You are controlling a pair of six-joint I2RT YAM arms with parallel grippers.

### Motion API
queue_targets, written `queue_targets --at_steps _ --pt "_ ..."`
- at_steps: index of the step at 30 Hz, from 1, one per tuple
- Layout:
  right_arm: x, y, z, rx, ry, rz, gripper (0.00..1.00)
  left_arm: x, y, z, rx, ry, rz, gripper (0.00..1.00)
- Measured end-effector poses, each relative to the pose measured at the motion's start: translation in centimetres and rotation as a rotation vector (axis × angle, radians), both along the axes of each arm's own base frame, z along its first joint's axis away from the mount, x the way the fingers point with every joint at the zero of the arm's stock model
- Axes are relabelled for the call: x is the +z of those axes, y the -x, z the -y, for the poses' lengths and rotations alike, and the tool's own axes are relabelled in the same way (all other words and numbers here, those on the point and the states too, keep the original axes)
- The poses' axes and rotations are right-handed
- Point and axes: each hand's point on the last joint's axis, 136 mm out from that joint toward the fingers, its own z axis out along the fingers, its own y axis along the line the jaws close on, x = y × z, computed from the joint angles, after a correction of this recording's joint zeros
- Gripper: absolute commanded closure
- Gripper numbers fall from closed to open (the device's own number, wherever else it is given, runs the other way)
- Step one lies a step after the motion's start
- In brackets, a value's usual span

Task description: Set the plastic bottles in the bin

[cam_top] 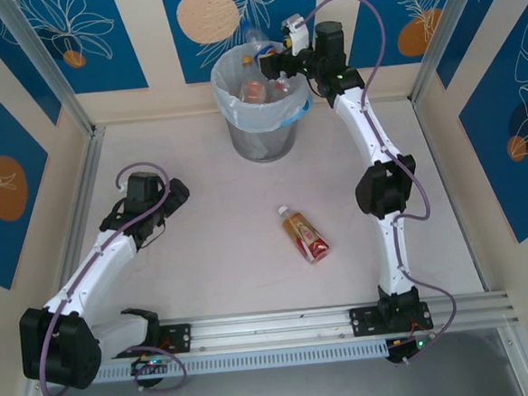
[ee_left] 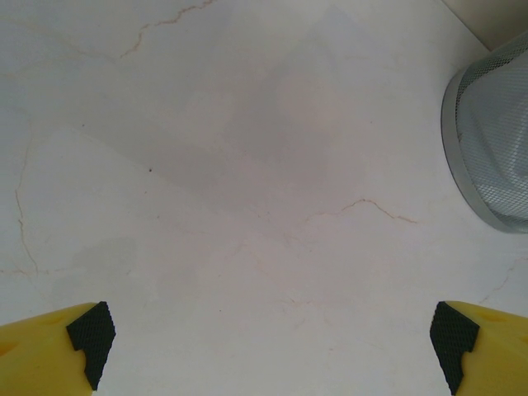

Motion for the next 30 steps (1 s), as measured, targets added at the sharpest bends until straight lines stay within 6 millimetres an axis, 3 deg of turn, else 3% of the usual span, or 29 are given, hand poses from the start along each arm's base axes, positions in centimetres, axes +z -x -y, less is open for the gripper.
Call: queue_targets --at_steps 3,7,11,14,17,26,30 --pt "0.1 0.6 0.4 -0.034 0.021 -0.028 0.01 0.0 0.0 0.1 -0.003 0.003 -0.001 0.00" --pt "1.8 2.5 1.7 -0.091 0.021 -0.070 0.01 0.0 0.0 0.3 -0.016 0.009 -0.001 0.01" --pt "3.0 7.0 3.4 -0.128 0.004 -0.144 0.01 -0.4 0.0 0.4 -0.035 0.004 0.008 0.01" --pt "1.8 11.4 4.6 -0.141 0.002 -0.213 0.01 -0.6 0.2 0.7 -0.061 0.001 0.018 0.01" --pt "-1.7 15.8 5.3 -0.148 0.019 -0.303 0.01 -0.3 0.1 0.8 -0.082 -0.002 0.031 0.01" --pt "-18.4 25.3 6.0 -0.170 0.175 -0.745 0.01 0.6 -0.5 2.6 -0.185 0.036 0.097 0.01" --pt "-21.8 28.5 5.1 -0.139 0.256 -0.870 0.01 0.5 -0.5 2.7 -0.192 0.032 0.093 0.01"
